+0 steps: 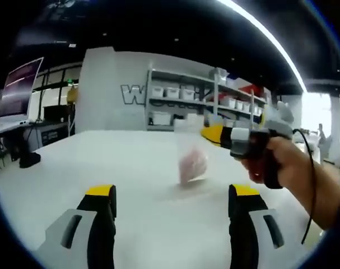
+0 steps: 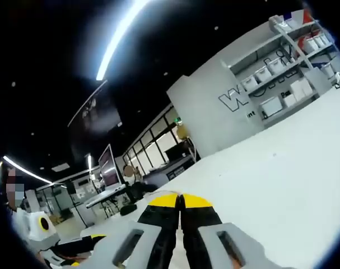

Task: Open the resealable bag by pulling the two sides of the seal apart until the entire bag opening is separated and visibly accessible.

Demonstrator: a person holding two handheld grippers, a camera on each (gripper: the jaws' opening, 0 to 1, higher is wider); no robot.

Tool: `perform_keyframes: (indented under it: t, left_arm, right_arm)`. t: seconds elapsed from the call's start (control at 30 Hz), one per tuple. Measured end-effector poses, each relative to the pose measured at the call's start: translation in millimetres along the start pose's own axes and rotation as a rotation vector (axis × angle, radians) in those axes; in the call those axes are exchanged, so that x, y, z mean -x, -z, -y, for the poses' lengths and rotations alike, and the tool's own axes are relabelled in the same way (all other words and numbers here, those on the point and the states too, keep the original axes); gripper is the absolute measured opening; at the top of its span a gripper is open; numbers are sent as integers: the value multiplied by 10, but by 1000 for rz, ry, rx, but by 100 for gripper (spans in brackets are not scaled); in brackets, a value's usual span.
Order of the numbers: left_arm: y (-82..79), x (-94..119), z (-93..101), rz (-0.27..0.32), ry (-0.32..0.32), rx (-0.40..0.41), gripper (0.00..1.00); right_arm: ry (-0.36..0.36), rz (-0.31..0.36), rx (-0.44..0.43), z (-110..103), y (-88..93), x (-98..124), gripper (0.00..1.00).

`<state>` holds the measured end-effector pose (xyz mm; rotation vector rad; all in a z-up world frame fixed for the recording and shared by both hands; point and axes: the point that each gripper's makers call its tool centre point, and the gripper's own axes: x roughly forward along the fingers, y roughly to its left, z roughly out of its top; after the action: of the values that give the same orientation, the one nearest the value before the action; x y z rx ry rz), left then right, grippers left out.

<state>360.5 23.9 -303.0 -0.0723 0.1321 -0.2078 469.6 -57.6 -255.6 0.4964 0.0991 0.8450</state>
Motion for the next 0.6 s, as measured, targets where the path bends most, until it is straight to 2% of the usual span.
perform_keyframes:
  t: [0.17, 0.6]
  left_arm:
    - [7, 72, 4, -6, 24, 39, 81]
    - [25, 36, -38, -9, 33, 63, 80]
  right_arm:
    - [-7, 3, -2, -71, 38, 39, 0]
    - [-19, 1, -21, -122, 52, 93, 0]
